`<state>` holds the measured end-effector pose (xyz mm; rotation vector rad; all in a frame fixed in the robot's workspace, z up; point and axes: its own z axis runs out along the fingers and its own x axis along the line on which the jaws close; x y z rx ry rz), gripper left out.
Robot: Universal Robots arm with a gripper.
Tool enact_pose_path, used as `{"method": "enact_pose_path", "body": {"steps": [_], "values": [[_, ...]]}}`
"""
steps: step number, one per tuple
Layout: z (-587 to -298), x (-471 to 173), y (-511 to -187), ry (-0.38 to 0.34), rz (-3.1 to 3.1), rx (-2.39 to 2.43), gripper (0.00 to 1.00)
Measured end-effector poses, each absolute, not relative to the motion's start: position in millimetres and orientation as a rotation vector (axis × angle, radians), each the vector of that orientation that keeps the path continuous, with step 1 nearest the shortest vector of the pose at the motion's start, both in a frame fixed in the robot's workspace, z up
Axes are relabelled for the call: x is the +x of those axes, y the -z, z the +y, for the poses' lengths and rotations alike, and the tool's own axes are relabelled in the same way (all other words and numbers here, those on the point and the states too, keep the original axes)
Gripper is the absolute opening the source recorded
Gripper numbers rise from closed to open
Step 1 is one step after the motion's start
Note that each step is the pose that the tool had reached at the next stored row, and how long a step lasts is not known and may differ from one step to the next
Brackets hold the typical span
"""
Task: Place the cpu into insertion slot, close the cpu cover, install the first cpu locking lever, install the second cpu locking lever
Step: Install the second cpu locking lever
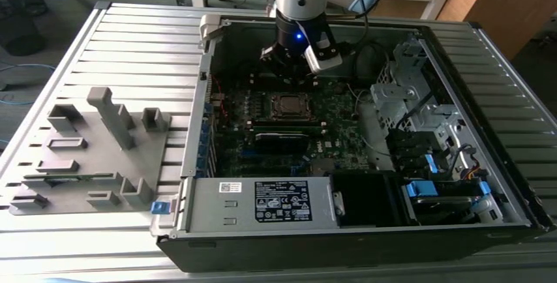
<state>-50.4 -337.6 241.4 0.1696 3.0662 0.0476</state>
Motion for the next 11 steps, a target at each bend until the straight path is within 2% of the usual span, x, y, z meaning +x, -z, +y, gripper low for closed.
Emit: {"method": "enact_pose_path", "body": {"steps": [11], "values": [[-344.0,-50.4,-241.4,-0.048,3.066,0.17,0.11]]}}
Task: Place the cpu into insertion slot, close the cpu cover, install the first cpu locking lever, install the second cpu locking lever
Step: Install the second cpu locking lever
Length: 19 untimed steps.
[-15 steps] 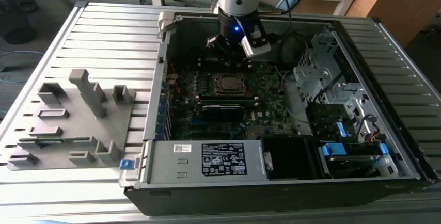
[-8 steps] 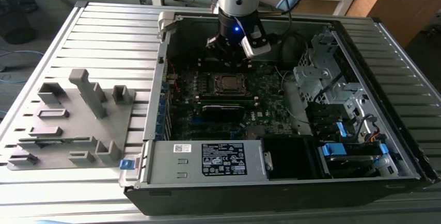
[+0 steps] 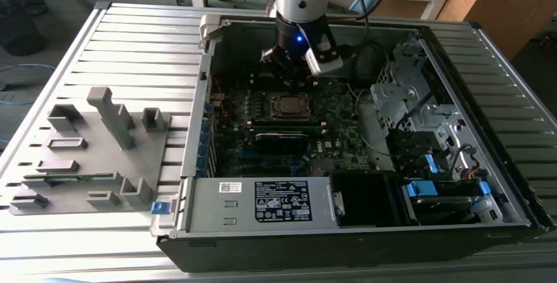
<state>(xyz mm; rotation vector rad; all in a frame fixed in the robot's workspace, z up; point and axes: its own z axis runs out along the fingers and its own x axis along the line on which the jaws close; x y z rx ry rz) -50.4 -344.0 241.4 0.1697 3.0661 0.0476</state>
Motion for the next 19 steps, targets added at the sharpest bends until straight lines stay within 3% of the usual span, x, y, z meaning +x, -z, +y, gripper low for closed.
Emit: {"method": "enact_pose_path", "body": {"steps": [19], "values": [[-363,-50,-241,-0.04,3.066,0.169,0.11]]}}
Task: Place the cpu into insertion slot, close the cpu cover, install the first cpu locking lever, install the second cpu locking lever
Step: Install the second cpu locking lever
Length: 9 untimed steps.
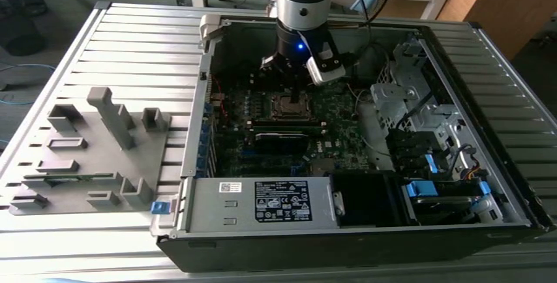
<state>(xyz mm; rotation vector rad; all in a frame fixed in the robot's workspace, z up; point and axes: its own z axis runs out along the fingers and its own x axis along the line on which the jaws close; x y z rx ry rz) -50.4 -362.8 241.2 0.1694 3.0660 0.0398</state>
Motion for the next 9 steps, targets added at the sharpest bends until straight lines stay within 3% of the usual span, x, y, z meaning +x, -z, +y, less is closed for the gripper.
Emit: {"method": "enact_pose_path", "body": {"steps": [9], "values": [[-372.9,-50.4,-241.2,-0.039,3.066,0.169,0.11]]}}
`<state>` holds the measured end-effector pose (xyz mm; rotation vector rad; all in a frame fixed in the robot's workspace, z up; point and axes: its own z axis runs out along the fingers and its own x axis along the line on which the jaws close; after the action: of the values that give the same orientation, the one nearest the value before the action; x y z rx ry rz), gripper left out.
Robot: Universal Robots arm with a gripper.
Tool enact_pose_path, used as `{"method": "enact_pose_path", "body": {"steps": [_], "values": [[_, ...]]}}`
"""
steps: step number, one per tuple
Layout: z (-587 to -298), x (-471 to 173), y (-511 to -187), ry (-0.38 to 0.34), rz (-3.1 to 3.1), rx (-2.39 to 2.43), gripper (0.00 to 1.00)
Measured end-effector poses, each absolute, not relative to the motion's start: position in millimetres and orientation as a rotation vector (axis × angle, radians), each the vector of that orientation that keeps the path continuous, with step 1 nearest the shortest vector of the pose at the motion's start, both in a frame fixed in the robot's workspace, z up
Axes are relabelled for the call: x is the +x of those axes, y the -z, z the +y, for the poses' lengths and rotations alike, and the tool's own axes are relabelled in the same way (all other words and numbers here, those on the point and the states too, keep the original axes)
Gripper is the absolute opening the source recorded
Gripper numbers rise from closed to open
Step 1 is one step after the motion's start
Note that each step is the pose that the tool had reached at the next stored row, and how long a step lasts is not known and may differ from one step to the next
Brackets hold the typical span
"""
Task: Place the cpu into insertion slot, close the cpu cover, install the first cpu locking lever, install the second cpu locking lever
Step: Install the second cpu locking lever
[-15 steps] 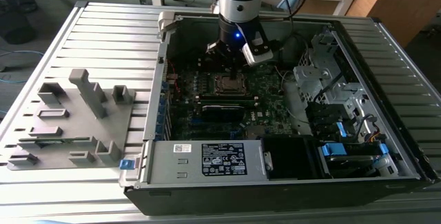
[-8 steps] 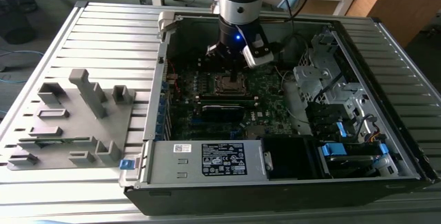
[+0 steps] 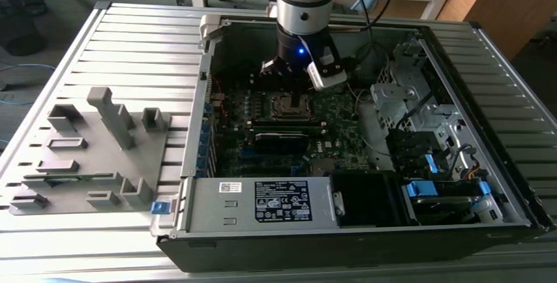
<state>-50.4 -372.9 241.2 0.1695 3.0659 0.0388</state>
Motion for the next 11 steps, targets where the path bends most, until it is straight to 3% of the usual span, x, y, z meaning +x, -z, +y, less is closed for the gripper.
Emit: {"method": "enact_pose_path", "body": {"steps": [11], "values": [[-377.6,-52.3,-240.4,-0.037,3.067,0.157,0.11]]}}
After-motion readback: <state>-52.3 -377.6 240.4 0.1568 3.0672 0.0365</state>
